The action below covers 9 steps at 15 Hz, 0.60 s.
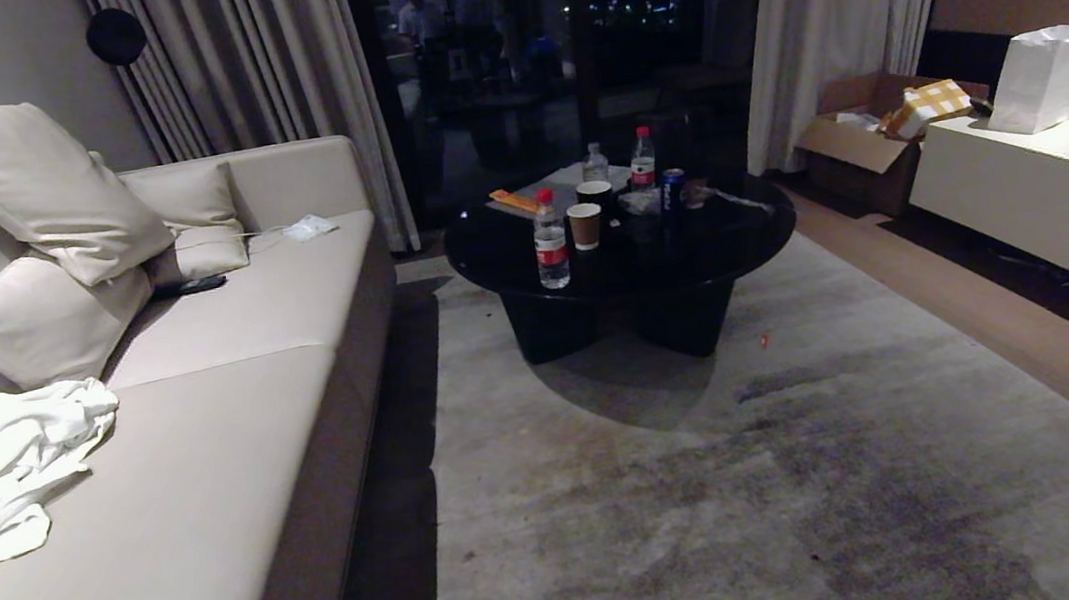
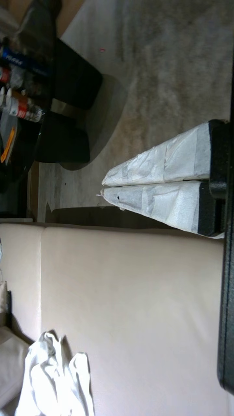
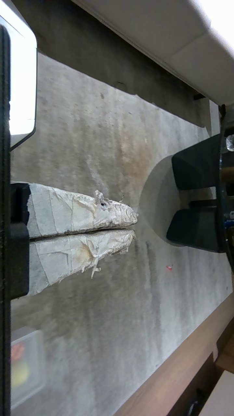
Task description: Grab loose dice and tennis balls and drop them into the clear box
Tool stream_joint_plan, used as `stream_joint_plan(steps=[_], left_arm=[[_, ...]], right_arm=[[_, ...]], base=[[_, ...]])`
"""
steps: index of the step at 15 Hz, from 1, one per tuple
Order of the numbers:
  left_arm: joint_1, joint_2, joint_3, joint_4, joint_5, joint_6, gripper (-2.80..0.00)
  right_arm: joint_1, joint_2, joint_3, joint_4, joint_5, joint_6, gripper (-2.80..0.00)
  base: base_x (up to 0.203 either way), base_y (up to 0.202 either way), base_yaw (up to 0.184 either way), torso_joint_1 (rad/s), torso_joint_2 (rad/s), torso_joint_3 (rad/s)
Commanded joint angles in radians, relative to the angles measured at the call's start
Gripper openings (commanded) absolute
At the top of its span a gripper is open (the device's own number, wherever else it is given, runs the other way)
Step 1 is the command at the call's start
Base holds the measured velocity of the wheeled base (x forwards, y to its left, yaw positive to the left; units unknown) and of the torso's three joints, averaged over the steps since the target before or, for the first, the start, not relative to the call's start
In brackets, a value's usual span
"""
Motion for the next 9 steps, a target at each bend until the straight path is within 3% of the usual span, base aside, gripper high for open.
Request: stream_joint_plan(steps=[1, 9], left_arm=[[0.0, 0.002, 0.002, 0.0, -0.006, 0.019, -2.8], [0.0, 0.002, 0.002, 0.0, -0.006, 0.01, -2.8]], right_arm=[[0.0, 0.001, 0.0, 0.001, 0.001, -0.001, -2.8], [0.0, 0.001, 0.0, 0.001, 0.002, -0.001, -2.8]], base=[[-0.18, 0.0, 0.001, -0.001, 0.01, 0.005], [-0.184, 0.0, 0.0, 0.0, 0.0, 0.001]])
